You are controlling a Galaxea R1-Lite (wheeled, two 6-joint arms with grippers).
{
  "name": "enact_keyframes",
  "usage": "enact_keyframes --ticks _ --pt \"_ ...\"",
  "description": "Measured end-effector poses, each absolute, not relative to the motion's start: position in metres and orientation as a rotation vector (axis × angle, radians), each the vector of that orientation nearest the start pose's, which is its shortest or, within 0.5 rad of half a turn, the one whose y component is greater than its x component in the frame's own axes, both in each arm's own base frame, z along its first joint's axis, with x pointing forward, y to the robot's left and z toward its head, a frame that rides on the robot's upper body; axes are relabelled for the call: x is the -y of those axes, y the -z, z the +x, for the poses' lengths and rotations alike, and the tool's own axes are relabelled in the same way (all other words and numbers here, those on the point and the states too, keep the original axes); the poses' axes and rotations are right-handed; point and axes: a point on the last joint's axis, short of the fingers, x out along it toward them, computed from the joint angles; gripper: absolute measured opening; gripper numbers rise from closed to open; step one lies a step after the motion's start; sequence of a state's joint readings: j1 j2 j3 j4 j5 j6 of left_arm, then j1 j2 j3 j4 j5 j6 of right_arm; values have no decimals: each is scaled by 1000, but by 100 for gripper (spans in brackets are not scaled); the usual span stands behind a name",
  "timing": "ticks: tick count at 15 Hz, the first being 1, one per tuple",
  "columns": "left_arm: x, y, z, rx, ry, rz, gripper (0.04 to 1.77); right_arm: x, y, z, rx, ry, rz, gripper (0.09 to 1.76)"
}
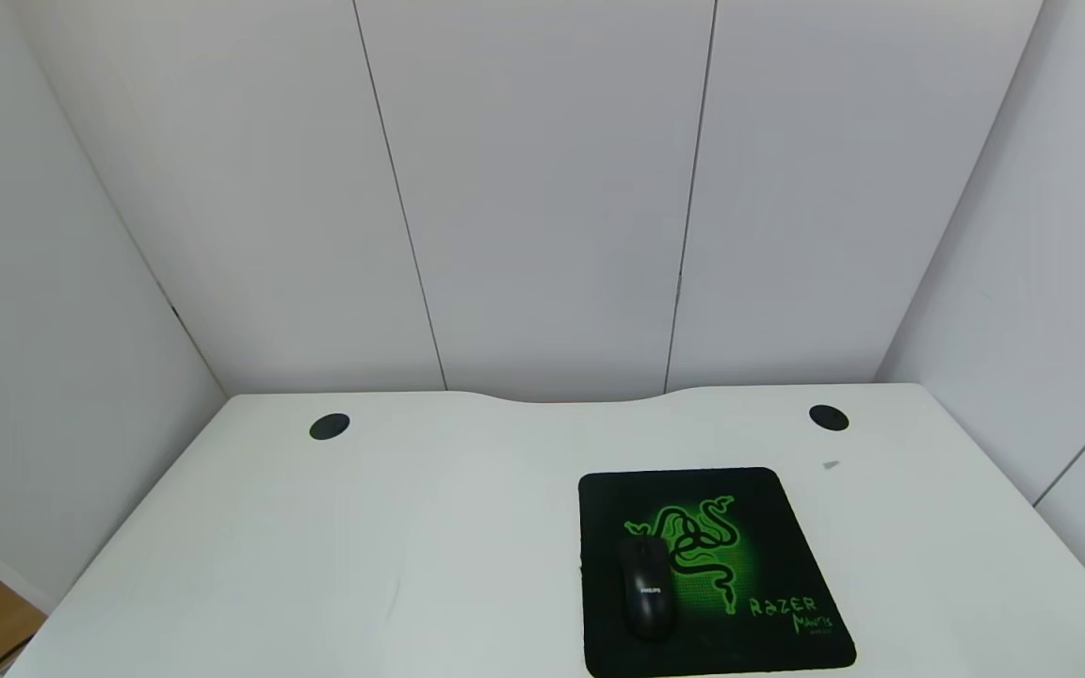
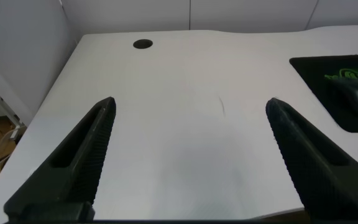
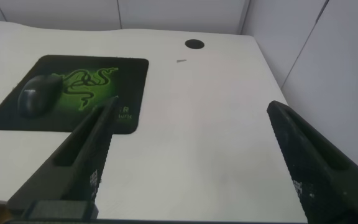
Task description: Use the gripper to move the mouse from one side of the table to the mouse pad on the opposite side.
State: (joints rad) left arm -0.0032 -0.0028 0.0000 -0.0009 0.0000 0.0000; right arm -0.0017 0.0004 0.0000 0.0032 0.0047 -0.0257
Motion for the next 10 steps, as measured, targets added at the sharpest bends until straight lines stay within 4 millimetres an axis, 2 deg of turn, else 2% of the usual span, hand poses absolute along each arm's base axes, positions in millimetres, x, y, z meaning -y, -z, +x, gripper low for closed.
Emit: enact_keyframes --ticks 10 --pt "0 -75 -23 2 -3 -12 172 0 -75 -23 -3 -3 -26 171"
